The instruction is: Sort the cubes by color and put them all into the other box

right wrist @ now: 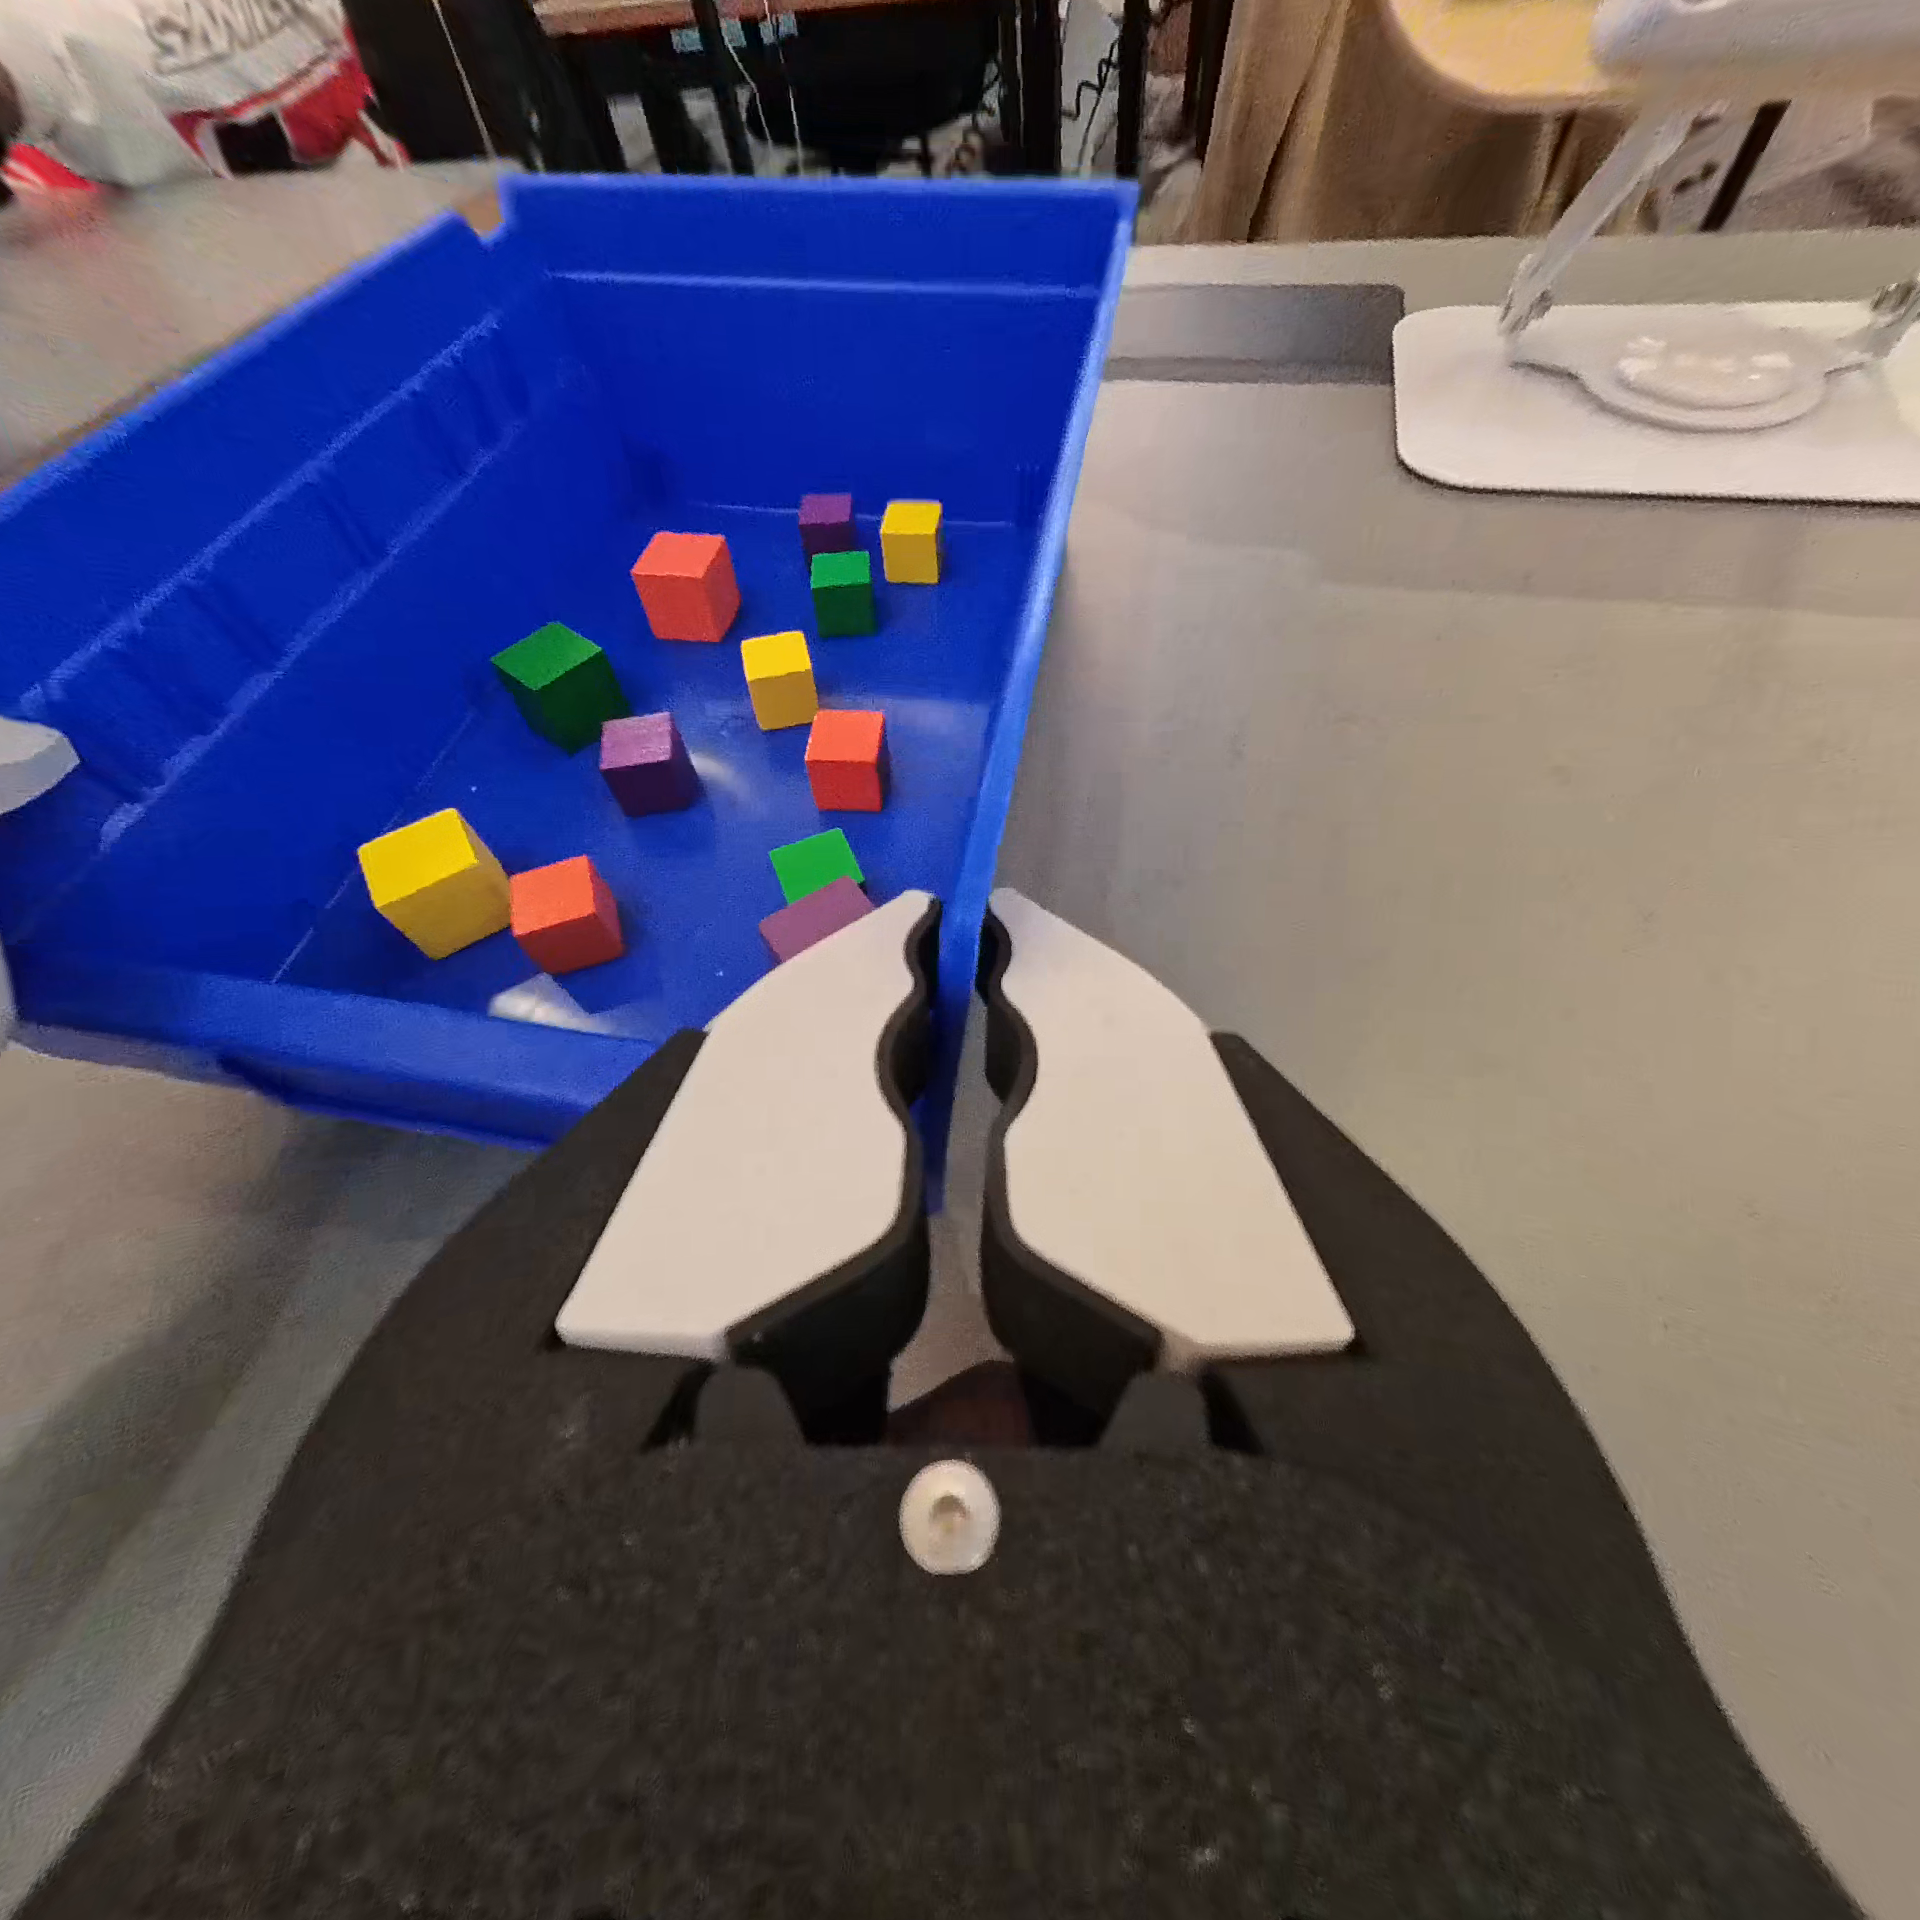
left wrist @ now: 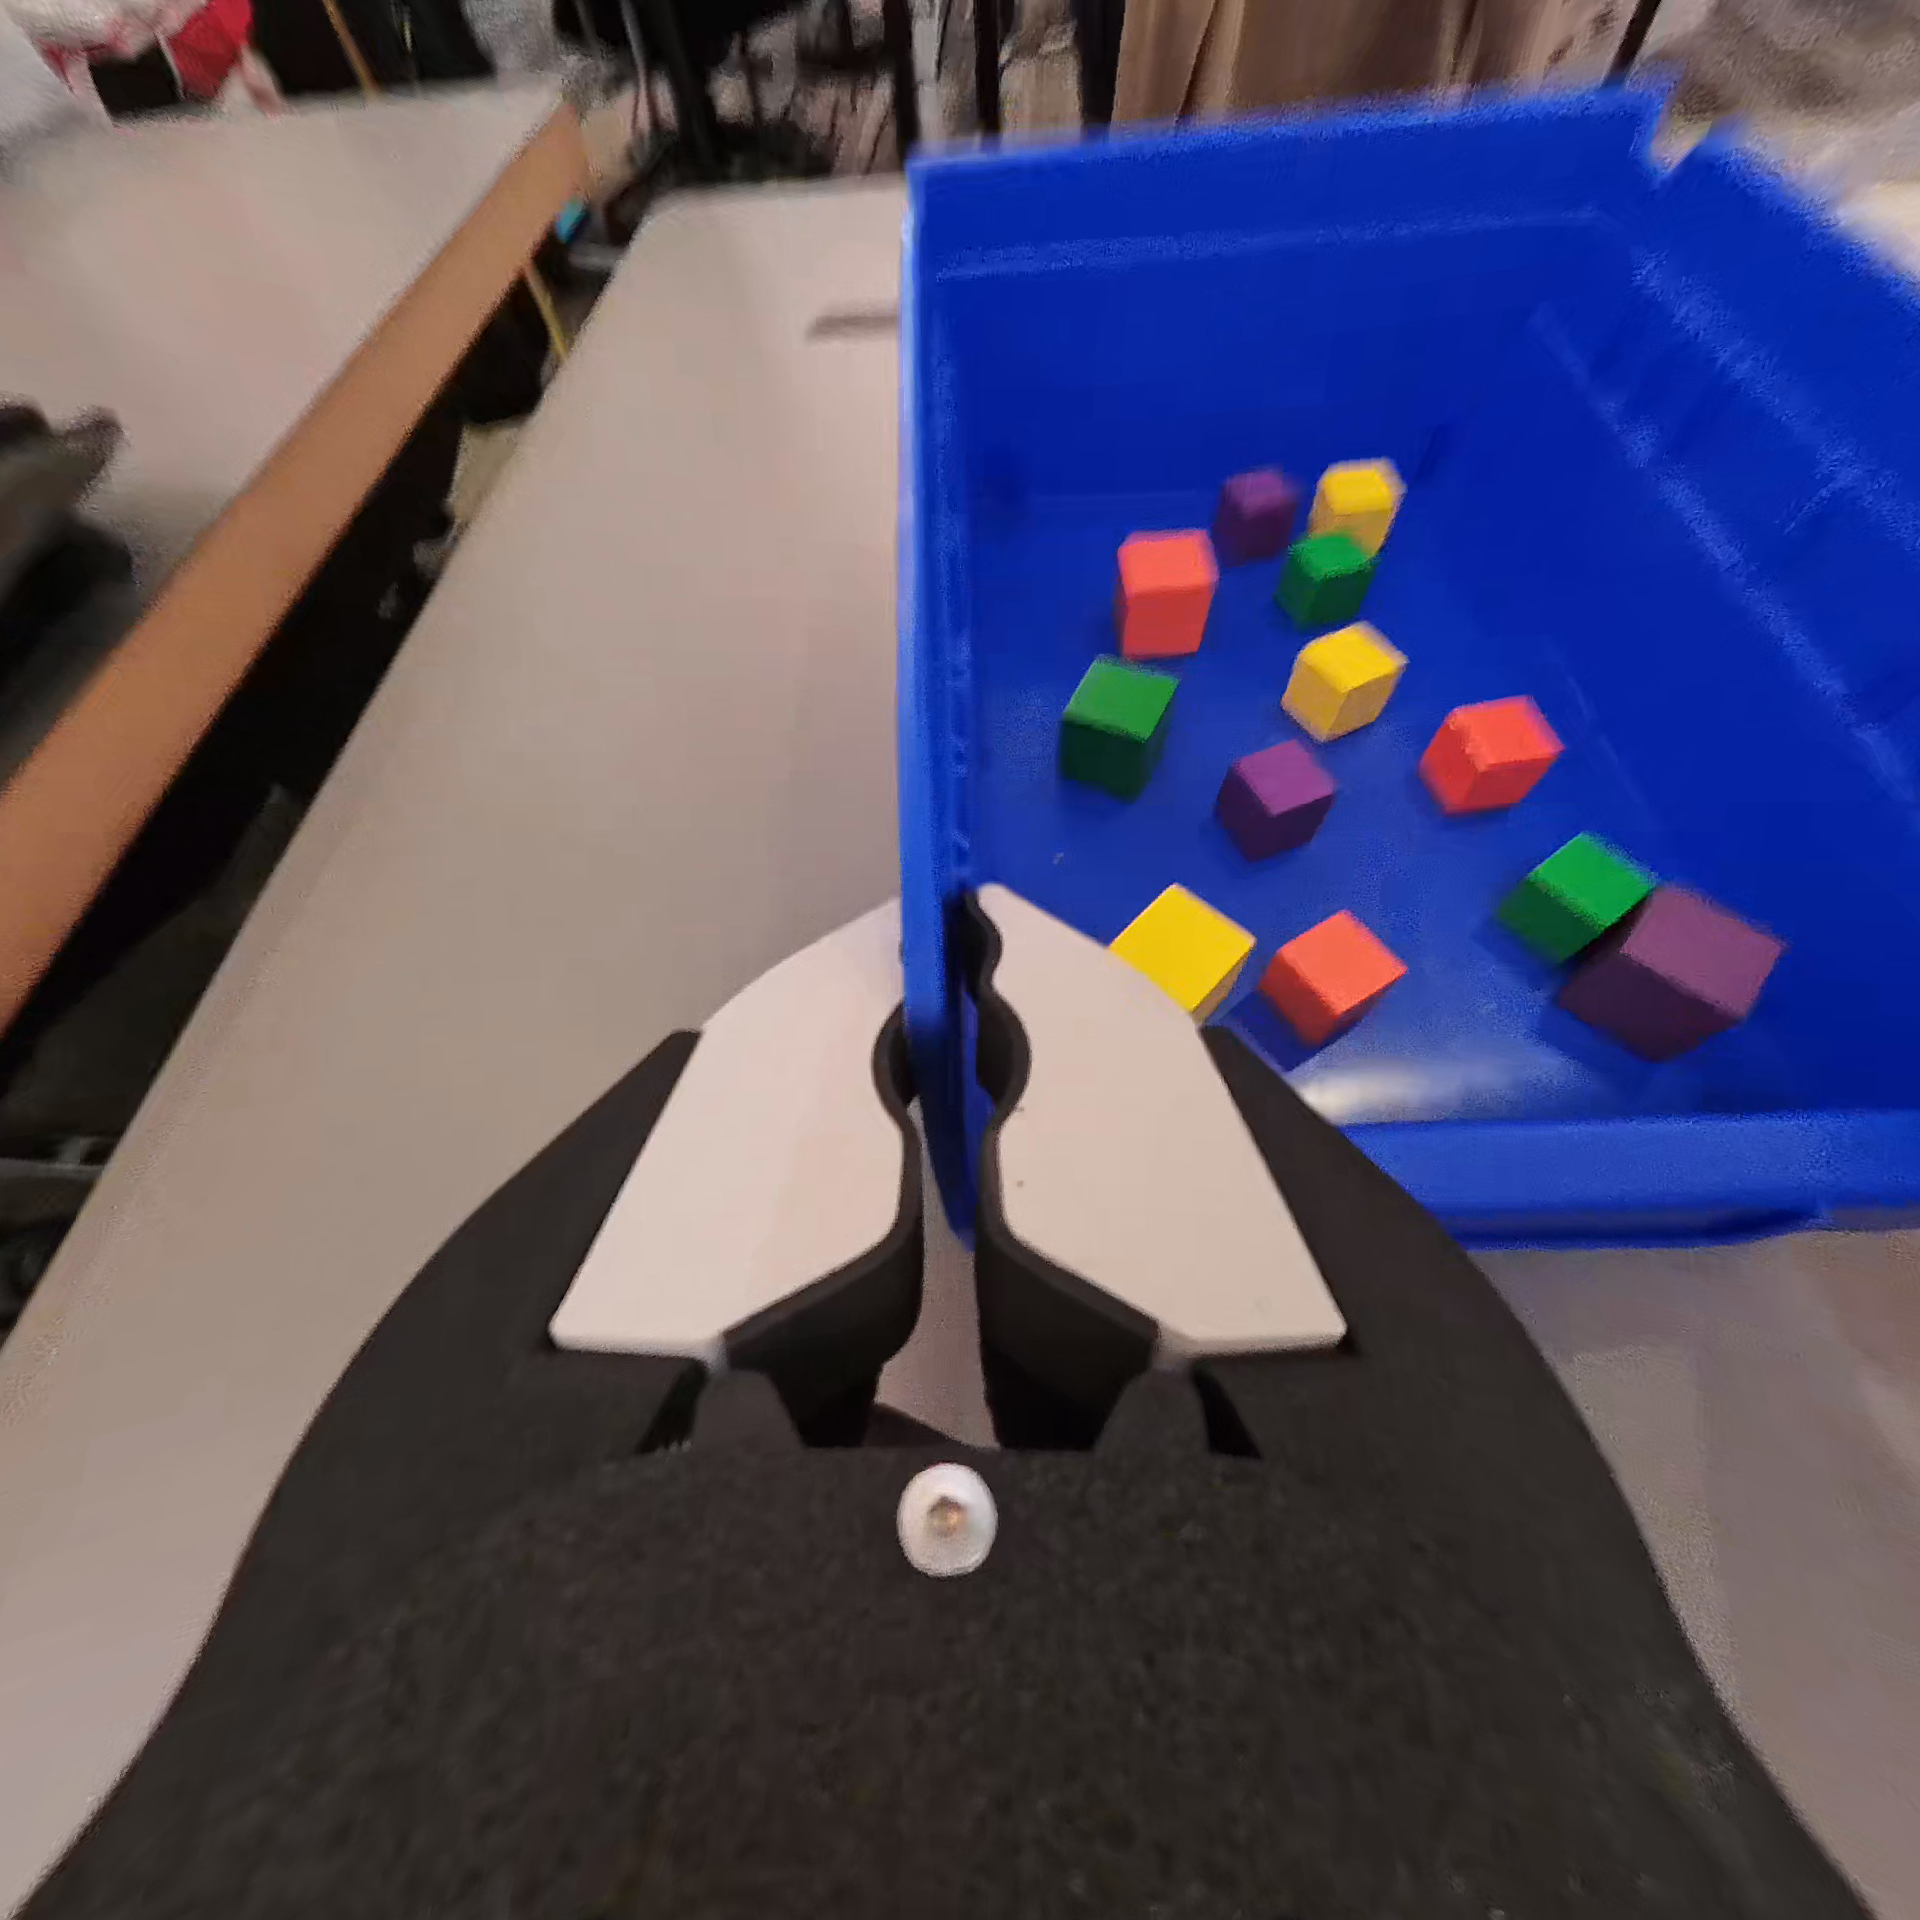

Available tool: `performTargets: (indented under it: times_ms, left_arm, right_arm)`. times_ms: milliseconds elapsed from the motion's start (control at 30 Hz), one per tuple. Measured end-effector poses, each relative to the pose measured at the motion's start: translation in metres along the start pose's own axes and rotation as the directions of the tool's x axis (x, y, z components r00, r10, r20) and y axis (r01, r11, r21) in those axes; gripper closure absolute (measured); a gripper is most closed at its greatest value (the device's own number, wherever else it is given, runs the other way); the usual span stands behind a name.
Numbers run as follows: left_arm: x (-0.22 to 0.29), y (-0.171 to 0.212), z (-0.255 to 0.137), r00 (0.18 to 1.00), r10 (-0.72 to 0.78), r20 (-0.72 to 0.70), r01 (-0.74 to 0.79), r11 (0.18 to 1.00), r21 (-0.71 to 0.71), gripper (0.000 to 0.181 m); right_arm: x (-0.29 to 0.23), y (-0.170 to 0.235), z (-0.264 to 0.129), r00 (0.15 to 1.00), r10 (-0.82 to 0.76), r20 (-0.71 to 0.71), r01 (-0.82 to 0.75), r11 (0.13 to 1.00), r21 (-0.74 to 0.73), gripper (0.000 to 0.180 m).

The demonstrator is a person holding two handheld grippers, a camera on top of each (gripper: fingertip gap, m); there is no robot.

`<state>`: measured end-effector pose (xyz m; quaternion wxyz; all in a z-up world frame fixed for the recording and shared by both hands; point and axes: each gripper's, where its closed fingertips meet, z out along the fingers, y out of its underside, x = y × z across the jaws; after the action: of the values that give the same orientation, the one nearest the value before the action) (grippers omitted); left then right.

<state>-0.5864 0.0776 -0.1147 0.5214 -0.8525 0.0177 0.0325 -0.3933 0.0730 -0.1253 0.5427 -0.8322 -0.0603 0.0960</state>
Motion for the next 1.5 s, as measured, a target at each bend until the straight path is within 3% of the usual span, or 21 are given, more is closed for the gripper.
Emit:
performTargets:
  times_ms: [233, 367, 400, 433, 467, 600, 733, 833, 967, 1133, 1400, 1500]
  left_arm:
    - [-0.001, 0.003, 0.007, 0.998, -0.065, 0.002, 0.065, 0.998, 0.007, 0.175]
    - [-0.005, 0.003, 0.008, 0.999, -0.048, 0.015, 0.048, 0.999, 0.005, 0.172]
    - [-0.007, 0.003, 0.008, 0.999, -0.034, 0.025, 0.034, 0.999, -0.003, 0.167]
    - [-0.009, 0.004, 0.007, 0.999, -0.012, 0.048, 0.014, 1.0, -0.024, 0.15]
    - [-0.014, 0.005, 0.003, 0.996, 0.012, 0.086, -0.008, 0.999, -0.044, 0.136]
    - [-0.02, -0.013, -0.044, 0.987, 0.031, 0.159, -0.038, 0.998, 0.041, 0.14]
    - [0.039, -0.044, -0.094, 0.999, 0.037, 0.026, -0.041, 0.984, 0.171, 0.139]
    - [0.108, -0.057, -0.126, 0.991, 0.088, -0.098, -0.063, 0.969, 0.238, 0.139]
    - [0.193, -0.045, -0.148, 0.953, 0.143, -0.268, -0.066, 0.958, 0.279, 0.14]
    - [0.244, -0.022, -0.147, 0.939, 0.156, -0.307, -0.073, 0.961, 0.267, 0.142]
    - [0.265, 0.022, -0.121, 0.938, 0.178, -0.298, -0.131, 0.976, 0.172, 0.141]
    - [0.261, 0.031, -0.116, 0.946, 0.158, -0.284, -0.118, 0.981, 0.154, 0.141]
  right_arm:
    - [0.001, -0.002, 0.006, 0.999, -0.025, 0.03, 0.025, 1.0, -0.016, 0.173]
    - [-0.01, 0.0, 0.003, 0.991, 0.009, 0.131, -0.008, 1.0, -0.014, 0.155]
    - [-0.012, 0.001, 0.001, 0.99, -0.003, 0.14, 0.005, 1.0, -0.016, 0.151]
    - [-0.013, 0.001, -0.001, 0.989, -0.026, 0.147, 0.028, 1.0, -0.01, 0.149]
    - [-0.012, 0.0, -0.006, 0.987, -0.051, 0.155, 0.051, 0.999, 0.004, 0.144]
    - [0.009, -0.021, -0.065, 0.955, -0.127, 0.268, 0.102, 0.989, 0.105, 0.136]
    - [0.071, -0.066, -0.147, 0.936, -0.197, 0.292, 0.118, 0.957, 0.267, 0.136]
    - [0.148, -0.084, -0.18, 0.954, -0.163, 0.25, 0.084, 0.95, 0.301, 0.142]
    - [0.268, -0.045, -0.172, 0.989, -0.048, 0.142, 0.023, 0.985, 0.171, 0.143]
    - [0.375, 0.015, -0.155, 0.999, 0.047, -0.013, -0.046, 0.997, 0.06, 0.143]
    - [0.428, 0.025, -0.162, 0.987, 0.056, -0.148, -0.046, 0.997, 0.069, 0.144]
    - [0.434, 0.025, -0.164, 0.985, 0.08, -0.15, -0.069, 0.994, 0.08, 0.156]
